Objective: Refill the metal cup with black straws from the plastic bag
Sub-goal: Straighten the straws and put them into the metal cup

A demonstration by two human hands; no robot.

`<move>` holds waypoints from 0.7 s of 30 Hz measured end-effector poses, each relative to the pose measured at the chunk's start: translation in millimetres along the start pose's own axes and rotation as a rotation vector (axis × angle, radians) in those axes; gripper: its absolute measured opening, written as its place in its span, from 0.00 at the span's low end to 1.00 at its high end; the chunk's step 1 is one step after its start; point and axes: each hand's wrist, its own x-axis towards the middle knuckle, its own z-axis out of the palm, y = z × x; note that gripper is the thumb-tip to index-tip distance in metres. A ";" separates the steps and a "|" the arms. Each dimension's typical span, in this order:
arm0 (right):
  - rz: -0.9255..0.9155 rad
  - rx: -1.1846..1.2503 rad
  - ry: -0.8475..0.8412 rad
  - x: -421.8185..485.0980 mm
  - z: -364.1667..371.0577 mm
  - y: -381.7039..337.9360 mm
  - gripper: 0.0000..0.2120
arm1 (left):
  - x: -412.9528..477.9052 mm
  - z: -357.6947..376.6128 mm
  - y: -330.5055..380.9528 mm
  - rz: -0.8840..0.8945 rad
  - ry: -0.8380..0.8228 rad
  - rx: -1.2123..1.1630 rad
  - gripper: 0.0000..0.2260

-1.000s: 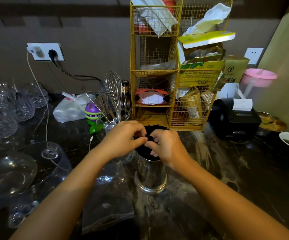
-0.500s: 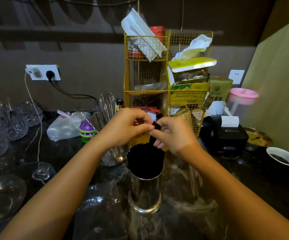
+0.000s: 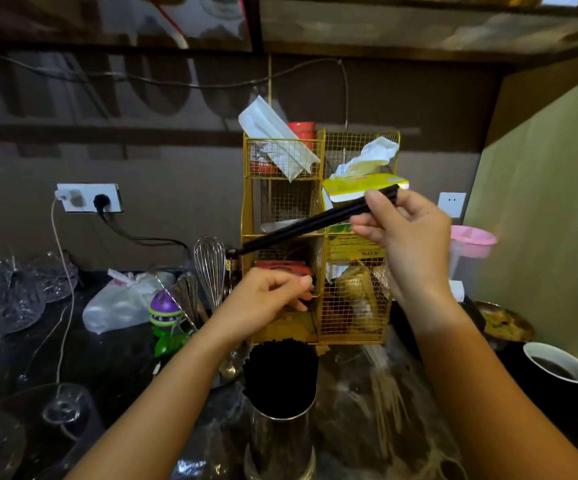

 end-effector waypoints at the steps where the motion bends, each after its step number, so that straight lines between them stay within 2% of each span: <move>1: 0.056 0.087 0.039 -2.2 0.7 3.8 0.07 | 1.6 0.6 -4.6 -0.067 -0.017 -0.088 0.06; 3: 0.209 0.261 0.097 -9.1 1.2 17.5 0.03 | 6.0 -1.0 -9.2 -0.117 0.058 -0.285 0.07; 4: 0.292 0.354 0.137 -13.9 2.2 25.4 0.08 | 8.4 -3.3 -9.2 -0.104 0.127 -0.383 0.09; 6: 0.446 0.516 0.224 -24.1 1.4 42.7 0.24 | 11.2 -8.3 -7.1 -0.042 0.247 -0.554 0.07; 7: 0.515 0.564 0.263 -28.7 1.1 49.9 0.26 | 12.1 -9.9 -6.1 -0.009 0.284 -0.605 0.06; 11: 0.741 0.636 0.263 -41.3 0.9 75.1 0.03 | 14.9 -11.5 -9.6 0.054 0.352 -0.666 0.08; 12: 0.780 0.642 0.238 -44.0 1.1 80.1 0.02 | 15.0 -11.8 -10.6 0.062 0.362 -0.676 0.08; 17: 0.958 0.642 0.122 -50.1 -0.5 87.5 0.04 | 17.0 -18.1 -7.1 0.056 0.426 -0.571 0.06; 19: 0.970 0.527 0.013 -48.7 -3.4 87.3 0.06 | 17.2 -20.8 0.4 0.064 0.425 -0.487 0.06; 21: 0.917 0.296 -0.115 -44.3 -4.8 84.5 0.07 | 15.6 -23.7 8.2 0.087 0.412 -0.408 0.07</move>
